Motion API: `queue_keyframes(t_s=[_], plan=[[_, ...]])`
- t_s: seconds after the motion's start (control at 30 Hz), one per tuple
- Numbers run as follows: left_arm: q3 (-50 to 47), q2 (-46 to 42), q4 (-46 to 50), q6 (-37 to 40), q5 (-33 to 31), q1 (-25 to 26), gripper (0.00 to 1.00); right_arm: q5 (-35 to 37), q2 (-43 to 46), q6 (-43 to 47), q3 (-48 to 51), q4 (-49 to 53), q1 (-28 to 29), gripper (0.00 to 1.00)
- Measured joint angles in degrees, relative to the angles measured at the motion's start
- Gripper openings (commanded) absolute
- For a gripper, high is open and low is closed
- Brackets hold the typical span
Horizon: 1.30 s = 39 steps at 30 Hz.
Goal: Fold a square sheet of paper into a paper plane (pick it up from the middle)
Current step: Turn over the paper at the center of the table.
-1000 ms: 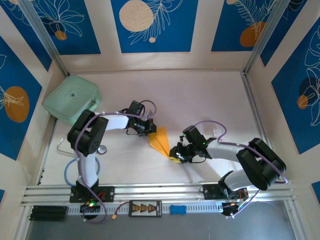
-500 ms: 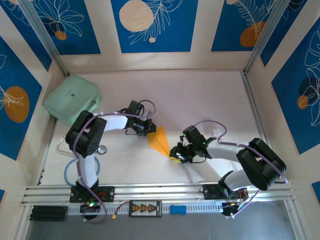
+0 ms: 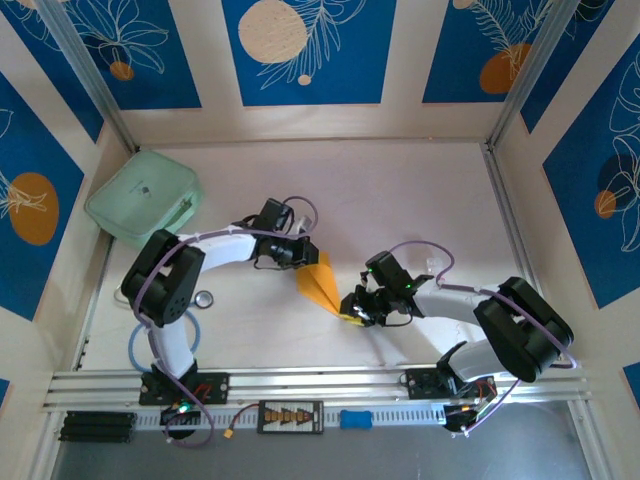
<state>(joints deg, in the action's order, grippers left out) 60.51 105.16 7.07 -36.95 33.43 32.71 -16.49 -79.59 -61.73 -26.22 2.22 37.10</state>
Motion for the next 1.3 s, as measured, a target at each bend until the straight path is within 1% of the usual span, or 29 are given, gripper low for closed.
queue_keyframes(t_s=[0.27, 0.47, 0.67, 0.73, 0.83, 1.3], plan=[[0.2, 4.2, 1.3, 0.0, -0.9, 0.2, 0.06, 0.0, 0.4, -0.3, 0.0, 0.0, 0.0, 0.30], [0.3, 5.9, 1.0, -0.7, 1.0, -1.1, 0.06, -0.3, 1.5, -0.8, 0.1, 0.0, -0.6, 0.32], [0.3, 6.2, 0.9, -1.1, 2.1, -1.7, 0.06, -0.5, 1.3, -0.9, 0.1, -0.1, -0.7, 0.32], [0.3, 6.3, 0.9, -1.1, 2.4, -1.9, 0.06, -0.7, 0.6, -0.9, 0.1, -0.3, -0.7, 0.30], [0.3, 6.3, 0.9, -1.1, 2.4, -1.9, 0.06, -1.4, -0.6, -0.9, 0.1, -0.7, -0.7, 0.29], [0.4, 6.3, 1.0, -1.1, 2.6, -1.9, 0.06, -1.8, -0.9, -0.6, 0.0, -1.0, -0.7, 0.28]])
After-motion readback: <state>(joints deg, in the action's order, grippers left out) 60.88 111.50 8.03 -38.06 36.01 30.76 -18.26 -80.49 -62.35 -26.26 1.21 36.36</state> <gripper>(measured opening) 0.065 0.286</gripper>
